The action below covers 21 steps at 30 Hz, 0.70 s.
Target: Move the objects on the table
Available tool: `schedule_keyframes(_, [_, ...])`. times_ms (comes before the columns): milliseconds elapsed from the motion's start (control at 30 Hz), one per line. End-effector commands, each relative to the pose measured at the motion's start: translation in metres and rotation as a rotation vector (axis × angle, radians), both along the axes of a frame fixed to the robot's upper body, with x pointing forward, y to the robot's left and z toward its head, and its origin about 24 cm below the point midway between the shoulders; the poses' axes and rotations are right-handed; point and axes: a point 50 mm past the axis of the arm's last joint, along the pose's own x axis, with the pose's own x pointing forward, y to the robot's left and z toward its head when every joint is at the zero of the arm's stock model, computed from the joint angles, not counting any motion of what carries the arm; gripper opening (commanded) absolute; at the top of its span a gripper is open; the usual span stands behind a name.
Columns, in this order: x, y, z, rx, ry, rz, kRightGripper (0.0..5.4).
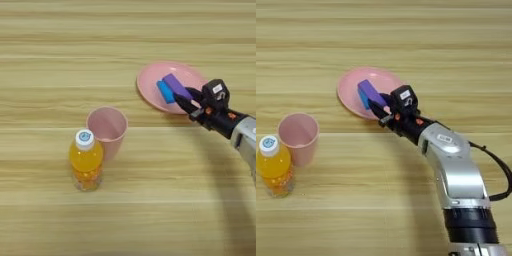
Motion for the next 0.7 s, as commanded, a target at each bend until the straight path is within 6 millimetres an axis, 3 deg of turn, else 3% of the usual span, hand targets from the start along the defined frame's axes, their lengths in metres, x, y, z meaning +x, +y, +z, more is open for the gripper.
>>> schedule_keyframes(33, [0.024, -0.014, 0.043, -0.065, -0.18, -0.071, 1.42])
schedule_keyframes(333, [0.055, -0.025, 0.039, -0.103, -0.16, -0.163, 1.42])
schedule_keyframes(700, [0.078, -0.028, 0.025, -0.094, -0.086, -0.188, 1.42])
